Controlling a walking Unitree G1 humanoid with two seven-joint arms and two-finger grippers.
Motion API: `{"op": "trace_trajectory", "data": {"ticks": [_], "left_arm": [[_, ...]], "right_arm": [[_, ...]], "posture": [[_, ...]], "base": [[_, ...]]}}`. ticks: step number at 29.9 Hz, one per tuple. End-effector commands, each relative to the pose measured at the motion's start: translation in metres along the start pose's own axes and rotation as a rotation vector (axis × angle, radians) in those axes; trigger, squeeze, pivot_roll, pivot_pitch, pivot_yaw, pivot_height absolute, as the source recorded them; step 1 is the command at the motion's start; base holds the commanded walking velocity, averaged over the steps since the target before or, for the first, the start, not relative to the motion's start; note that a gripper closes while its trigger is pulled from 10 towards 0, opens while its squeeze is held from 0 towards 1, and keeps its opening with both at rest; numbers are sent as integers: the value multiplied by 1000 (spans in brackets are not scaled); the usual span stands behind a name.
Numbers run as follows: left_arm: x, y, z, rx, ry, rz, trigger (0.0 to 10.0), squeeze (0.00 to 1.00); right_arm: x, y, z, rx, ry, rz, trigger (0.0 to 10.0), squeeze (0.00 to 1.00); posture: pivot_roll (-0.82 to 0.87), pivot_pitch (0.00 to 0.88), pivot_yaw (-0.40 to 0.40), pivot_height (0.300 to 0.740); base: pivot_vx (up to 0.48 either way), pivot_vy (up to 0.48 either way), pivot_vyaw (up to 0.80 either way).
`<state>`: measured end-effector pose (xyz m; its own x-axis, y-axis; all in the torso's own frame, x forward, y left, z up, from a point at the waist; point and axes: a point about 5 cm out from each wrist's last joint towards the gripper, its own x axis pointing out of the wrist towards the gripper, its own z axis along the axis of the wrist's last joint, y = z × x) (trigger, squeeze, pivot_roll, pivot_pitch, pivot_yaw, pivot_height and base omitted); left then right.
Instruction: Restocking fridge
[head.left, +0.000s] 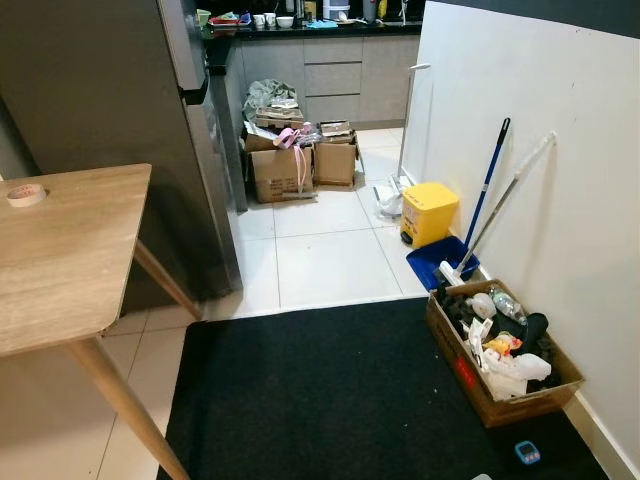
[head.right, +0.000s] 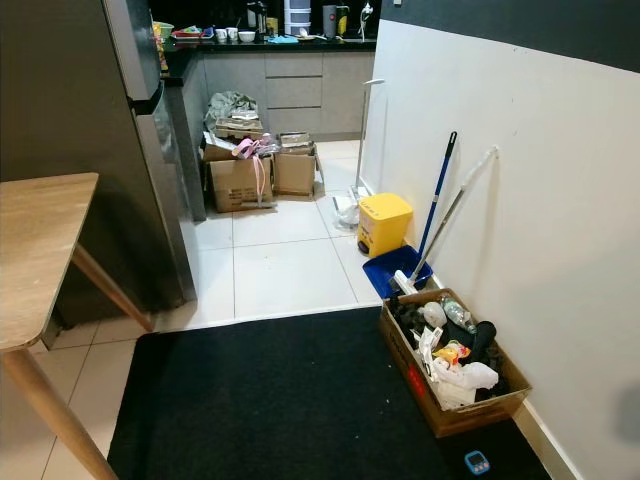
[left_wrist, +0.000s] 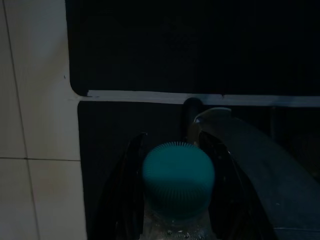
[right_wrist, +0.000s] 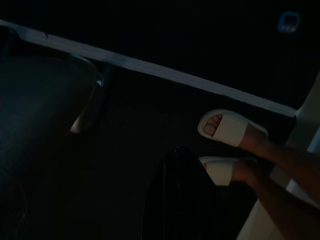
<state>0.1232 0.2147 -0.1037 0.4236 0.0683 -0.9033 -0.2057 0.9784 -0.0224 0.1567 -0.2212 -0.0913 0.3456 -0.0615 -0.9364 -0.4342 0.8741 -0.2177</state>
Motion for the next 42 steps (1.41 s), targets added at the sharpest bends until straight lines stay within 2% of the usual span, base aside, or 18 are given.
{"op": "trace_trajectory", "data": {"ticks": [1,14,26,42], "left_arm": [[0,2,1,8,4,2,10000,0],[1,0,5,22,-4,-4,10000,0],[1,-2,6,53,-2,-24,10000,0],[1,-5,5,55,-1,-36,10000,0]], "right_arm": [[0,2,-4,1,18,9,10000,0],[0,3,-3,-1,10,4,10000,0],[0,4,-4,-9,10,1,10000,0],[0,5,-3,-26,12,12,10000,0]], "posture": [[-67,0,0,740],[-73,0,5,740],[-75,0,11,740],[-77,0,8,740]], "base": [[0,0,-506],[0,0,-98],[359,0,0],[360,0,-88]]}}
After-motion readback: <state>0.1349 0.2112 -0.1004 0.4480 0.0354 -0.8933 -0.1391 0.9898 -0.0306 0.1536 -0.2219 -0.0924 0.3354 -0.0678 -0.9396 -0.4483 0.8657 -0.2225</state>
